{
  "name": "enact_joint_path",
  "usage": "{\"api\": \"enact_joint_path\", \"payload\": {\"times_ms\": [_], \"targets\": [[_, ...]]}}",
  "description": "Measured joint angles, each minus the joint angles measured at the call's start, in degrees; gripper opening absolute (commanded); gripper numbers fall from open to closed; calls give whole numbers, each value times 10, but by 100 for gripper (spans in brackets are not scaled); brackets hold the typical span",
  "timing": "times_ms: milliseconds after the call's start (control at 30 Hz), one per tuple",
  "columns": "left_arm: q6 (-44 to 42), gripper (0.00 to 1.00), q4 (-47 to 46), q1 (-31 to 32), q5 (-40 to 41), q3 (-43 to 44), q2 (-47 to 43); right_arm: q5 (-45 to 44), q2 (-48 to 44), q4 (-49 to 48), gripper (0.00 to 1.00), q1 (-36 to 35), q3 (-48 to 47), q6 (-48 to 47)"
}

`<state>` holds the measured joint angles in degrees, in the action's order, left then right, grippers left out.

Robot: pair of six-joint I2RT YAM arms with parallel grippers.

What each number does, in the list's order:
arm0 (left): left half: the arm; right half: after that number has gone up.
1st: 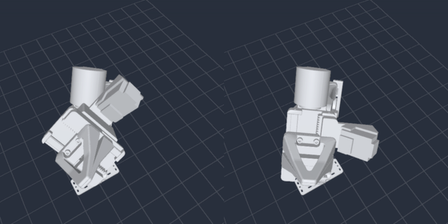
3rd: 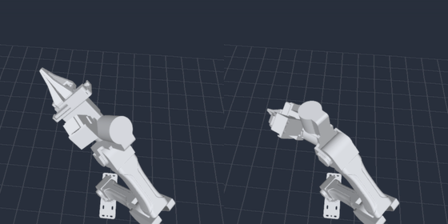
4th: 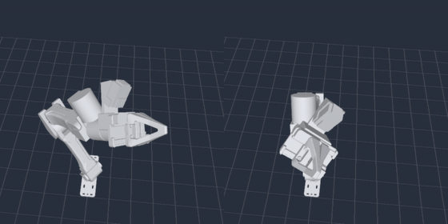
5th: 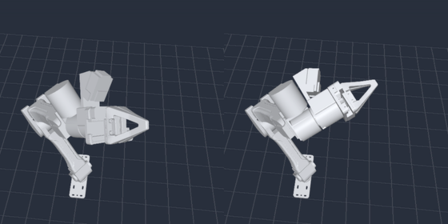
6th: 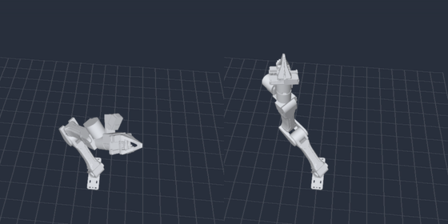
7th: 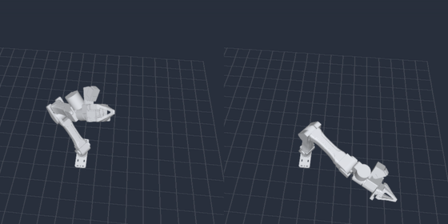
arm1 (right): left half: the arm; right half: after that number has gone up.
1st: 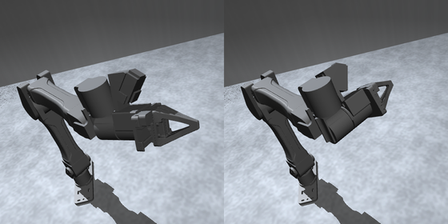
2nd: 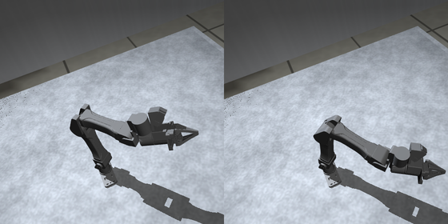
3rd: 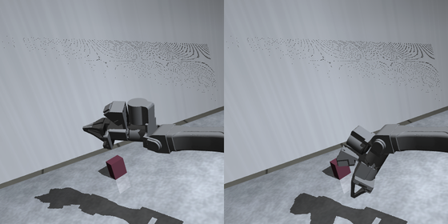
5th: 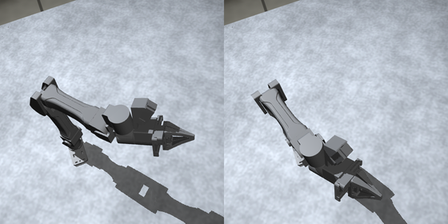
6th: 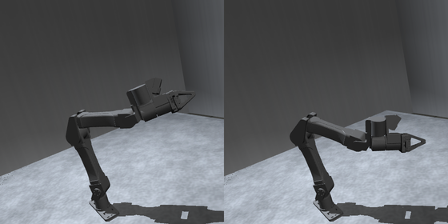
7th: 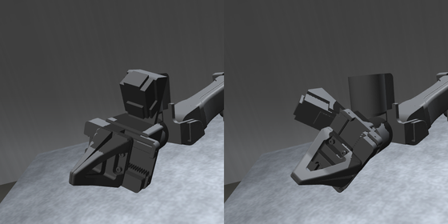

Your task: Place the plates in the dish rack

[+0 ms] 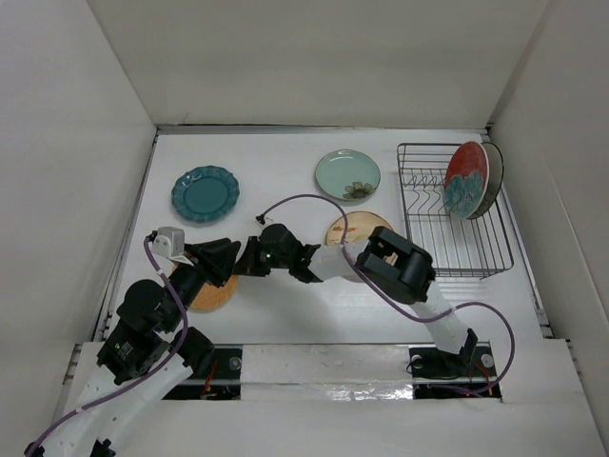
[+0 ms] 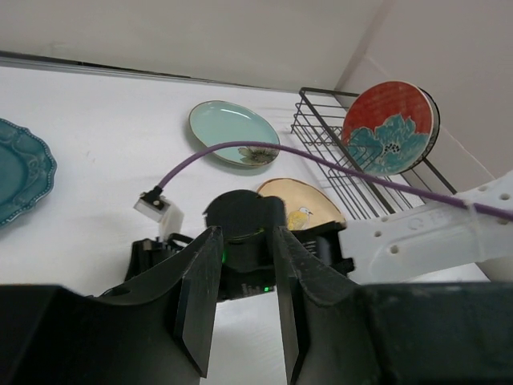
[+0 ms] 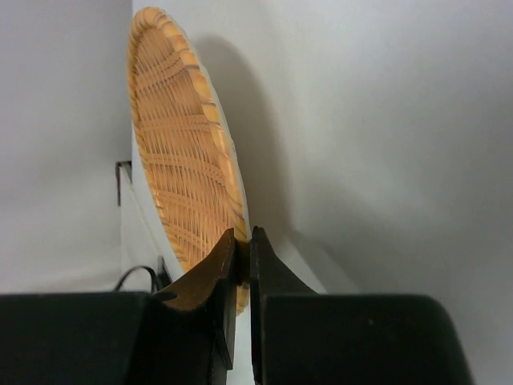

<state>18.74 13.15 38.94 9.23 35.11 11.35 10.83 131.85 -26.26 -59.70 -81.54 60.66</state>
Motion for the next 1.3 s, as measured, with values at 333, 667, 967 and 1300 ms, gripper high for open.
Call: {"api": "enact_joint_path", "payload": {"times_ms": [333,667,967,1300], "targets": [[0,31,-1,0,-8,0,-24,-90,-337,106,0,96,182,-156],[-2,32,-1,0,-42,0,-26,-443,-682,282,0,408,181,-439],[-2,32,0,0,-49,0,-33,-461,-559,434,0,553,41,-610],[-2,32,0,0,-49,0,-36,-405,-485,517,0,598,9,-660]]}}
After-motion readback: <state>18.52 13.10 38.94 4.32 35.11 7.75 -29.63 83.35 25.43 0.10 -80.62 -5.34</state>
